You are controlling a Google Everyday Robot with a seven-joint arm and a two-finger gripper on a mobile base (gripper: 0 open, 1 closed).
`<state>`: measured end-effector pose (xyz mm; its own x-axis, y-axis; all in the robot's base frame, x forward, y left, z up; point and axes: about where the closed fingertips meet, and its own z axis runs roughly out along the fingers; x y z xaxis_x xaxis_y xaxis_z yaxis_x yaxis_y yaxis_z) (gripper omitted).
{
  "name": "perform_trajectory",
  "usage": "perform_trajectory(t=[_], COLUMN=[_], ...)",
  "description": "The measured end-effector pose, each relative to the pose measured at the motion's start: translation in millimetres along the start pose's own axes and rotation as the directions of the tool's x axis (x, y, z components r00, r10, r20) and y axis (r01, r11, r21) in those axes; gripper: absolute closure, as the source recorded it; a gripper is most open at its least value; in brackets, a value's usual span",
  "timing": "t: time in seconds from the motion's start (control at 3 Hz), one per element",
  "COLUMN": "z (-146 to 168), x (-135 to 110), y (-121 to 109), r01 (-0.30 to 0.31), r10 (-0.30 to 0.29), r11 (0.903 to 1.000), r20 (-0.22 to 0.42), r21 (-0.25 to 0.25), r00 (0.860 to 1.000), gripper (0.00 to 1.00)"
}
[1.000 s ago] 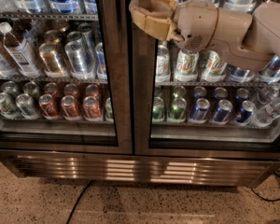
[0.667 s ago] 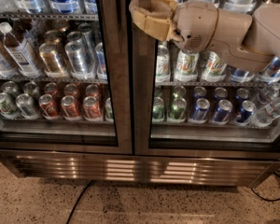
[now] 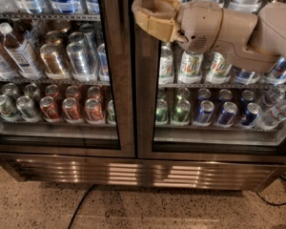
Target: Open right fridge door
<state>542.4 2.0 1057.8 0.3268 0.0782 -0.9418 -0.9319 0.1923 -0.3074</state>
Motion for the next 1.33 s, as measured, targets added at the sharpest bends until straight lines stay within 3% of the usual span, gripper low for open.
perform_trajectory(t=[1.33], z=[-0.6], x=[0.1], y=[-0.1], r01=[-0.003], r10=[0.003], r11=[1.0], r20=[0.004], r21=[0.003], r00=[1.0], gripper=[1.0])
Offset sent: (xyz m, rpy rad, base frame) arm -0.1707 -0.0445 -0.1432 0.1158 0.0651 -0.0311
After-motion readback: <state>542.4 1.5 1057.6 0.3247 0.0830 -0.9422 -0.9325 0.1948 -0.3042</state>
